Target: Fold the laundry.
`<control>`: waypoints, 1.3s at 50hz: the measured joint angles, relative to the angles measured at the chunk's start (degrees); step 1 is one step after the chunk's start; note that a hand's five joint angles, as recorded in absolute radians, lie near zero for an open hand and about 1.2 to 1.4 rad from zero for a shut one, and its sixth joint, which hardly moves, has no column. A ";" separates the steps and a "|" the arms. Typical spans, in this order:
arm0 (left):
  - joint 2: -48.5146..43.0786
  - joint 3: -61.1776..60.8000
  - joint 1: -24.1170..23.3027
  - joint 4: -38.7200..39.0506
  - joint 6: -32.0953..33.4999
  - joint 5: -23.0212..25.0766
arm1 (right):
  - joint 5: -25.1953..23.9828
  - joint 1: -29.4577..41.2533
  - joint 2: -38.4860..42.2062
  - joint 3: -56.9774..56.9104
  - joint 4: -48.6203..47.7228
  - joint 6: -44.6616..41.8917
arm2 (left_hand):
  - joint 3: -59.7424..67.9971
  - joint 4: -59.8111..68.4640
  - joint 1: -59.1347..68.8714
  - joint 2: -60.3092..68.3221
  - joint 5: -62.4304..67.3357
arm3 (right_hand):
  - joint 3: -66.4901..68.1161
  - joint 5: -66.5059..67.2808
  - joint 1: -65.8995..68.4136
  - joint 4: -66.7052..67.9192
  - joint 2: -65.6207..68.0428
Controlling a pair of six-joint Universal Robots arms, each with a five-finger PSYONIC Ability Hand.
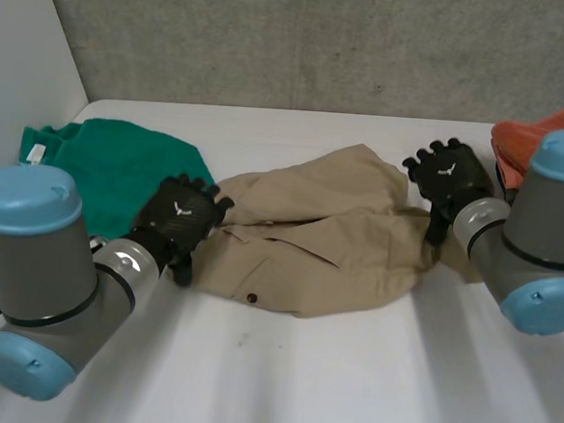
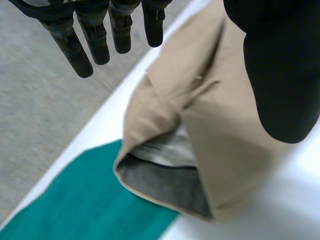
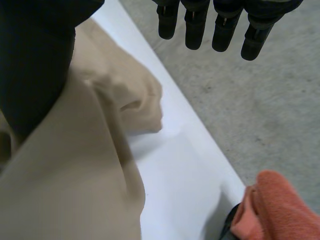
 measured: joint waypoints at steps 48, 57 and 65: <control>-15.26 19.52 3.14 9.48 10.48 -14.83 | -5.11 -2.97 -3.16 -3.78 14.11 1.82 | 56.26 57.31 53.28 56.77 53.54 | 0.00 0.00 0.00 0.00 0.00; -8.34 35.96 3.28 23.69 2.95 -10.07 | -5.12 -3.72 -4.23 -3.91 12.82 2.62 | 56.27 57.33 53.97 56.87 53.54 | 0.00 0.00 0.00 0.00 0.00; -12.28 48.07 -4.07 8.33 -12.99 1.04 | -5.06 -5.75 -4.61 -4.94 12.05 3.35 | 56.27 57.33 54.09 56.87 53.54 | 0.00 0.00 0.00 0.00 0.00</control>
